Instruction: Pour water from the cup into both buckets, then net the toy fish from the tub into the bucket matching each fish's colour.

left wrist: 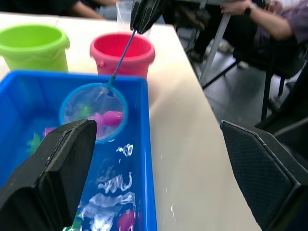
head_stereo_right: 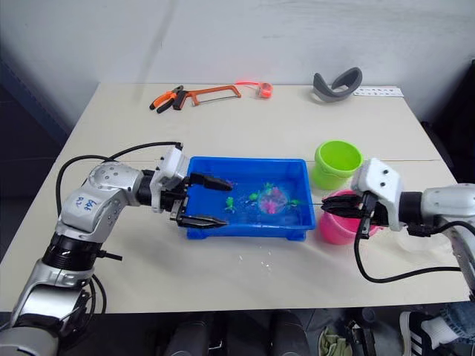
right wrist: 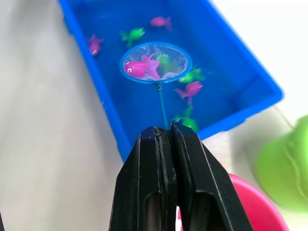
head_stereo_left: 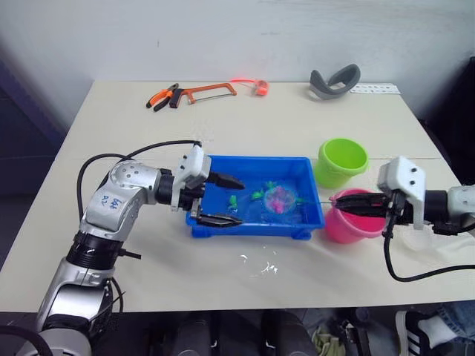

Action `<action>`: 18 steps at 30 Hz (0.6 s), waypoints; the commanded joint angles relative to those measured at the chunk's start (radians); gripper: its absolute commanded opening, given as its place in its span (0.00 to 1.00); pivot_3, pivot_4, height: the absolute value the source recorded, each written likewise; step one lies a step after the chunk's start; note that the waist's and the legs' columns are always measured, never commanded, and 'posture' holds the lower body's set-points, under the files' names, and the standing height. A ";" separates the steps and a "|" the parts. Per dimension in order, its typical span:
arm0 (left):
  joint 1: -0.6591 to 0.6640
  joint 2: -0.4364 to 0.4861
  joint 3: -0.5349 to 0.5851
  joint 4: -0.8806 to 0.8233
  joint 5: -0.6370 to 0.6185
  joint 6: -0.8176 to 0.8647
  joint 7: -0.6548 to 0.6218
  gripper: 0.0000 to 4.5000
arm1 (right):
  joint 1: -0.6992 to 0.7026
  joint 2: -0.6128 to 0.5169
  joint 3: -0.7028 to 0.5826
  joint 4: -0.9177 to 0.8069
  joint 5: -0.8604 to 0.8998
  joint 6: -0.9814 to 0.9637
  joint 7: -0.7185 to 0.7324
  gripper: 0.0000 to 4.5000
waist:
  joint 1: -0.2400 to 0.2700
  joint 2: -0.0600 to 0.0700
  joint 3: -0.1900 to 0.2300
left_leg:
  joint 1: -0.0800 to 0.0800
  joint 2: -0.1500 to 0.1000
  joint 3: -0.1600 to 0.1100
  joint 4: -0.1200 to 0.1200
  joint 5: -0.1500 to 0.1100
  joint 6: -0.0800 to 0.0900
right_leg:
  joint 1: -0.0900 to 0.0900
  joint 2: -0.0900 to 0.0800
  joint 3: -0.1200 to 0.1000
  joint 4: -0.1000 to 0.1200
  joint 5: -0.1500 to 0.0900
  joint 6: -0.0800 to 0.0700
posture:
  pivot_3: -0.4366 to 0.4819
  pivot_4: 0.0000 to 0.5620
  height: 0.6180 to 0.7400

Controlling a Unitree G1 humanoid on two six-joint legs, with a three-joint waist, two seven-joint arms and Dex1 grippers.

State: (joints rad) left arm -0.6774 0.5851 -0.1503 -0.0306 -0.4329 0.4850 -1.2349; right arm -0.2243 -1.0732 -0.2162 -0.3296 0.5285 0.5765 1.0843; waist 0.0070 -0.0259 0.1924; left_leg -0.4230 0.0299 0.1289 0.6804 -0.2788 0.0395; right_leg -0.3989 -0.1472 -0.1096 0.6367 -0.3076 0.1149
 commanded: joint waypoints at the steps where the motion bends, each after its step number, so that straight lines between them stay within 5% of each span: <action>1: -0.053 -0.041 0.010 0.012 -0.035 0.003 -0.008 0.99 | 0.124 0.032 -0.271 -0.165 0.100 0.159 -0.092 0.00 | 0.003 0.000 0.000 | 0.000 0.000 0.000 0.000 0.000 0.000 | 0.001 0.000 0.000 0.000 0.000 0.000 | 0.48 0.27 1.00; 10: -0.140 -0.124 -0.045 0.148 0.000 -0.063 -0.087 0.99 | 0.373 0.152 -0.718 -0.370 0.249 0.401 -0.224 0.00 | 0.021 0.001 -0.001 | 0.000 -0.001 -0.006 0.000 -0.002 0.002 | 0.007 0.001 -0.005 -0.008 0.003 0.004 | 0.48 0.27 1.00; 18: -0.218 -0.197 -0.075 0.299 0.036 -0.158 -0.156 0.99 | 0.733 0.282 -0.981 -0.474 0.130 0.289 -0.157 0.00 | 0.022 0.004 -0.002 | 0.000 -0.002 -0.004 -0.001 -0.004 0.004 | 0.007 0.001 -0.004 -0.011 0.004 0.006 | 0.48 0.27 1.00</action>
State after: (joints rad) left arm -0.8701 0.3942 -0.2203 0.2612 -0.4045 0.3546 -1.3738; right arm 0.4883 -0.7989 -1.1473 -0.7789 0.6908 0.9123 0.9125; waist 0.0287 -0.0222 0.1906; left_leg -0.4232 0.0273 0.1251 0.6798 -0.2825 0.0439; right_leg -0.3918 -0.1459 -0.1130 0.6258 -0.3031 0.1207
